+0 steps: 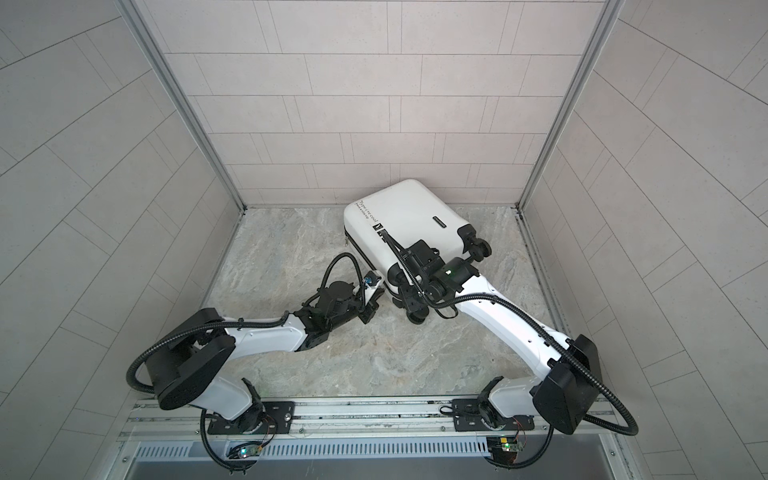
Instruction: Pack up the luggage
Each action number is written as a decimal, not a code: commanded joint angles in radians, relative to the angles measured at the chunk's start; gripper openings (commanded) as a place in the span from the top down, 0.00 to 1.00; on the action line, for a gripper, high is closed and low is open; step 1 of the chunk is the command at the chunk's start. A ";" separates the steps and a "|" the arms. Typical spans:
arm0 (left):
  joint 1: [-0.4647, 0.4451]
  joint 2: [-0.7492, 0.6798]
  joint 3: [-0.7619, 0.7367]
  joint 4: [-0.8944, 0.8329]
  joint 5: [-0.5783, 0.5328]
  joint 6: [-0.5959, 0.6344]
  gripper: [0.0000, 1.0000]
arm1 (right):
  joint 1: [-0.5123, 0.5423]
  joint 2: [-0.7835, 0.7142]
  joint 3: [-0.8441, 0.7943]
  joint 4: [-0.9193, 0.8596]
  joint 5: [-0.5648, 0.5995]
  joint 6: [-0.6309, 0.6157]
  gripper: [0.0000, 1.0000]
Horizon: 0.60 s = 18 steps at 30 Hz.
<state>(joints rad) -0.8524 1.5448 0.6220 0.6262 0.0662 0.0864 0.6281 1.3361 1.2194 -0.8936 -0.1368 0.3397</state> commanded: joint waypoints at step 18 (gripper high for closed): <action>-0.130 -0.033 -0.021 0.069 0.113 -0.006 1.00 | -0.050 0.002 0.089 0.247 0.107 -0.018 1.00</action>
<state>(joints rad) -0.9142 1.5368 0.6090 0.6403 0.0536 0.0780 0.6193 1.3605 1.2358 -0.9180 -0.1127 0.2794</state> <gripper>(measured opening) 0.048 0.426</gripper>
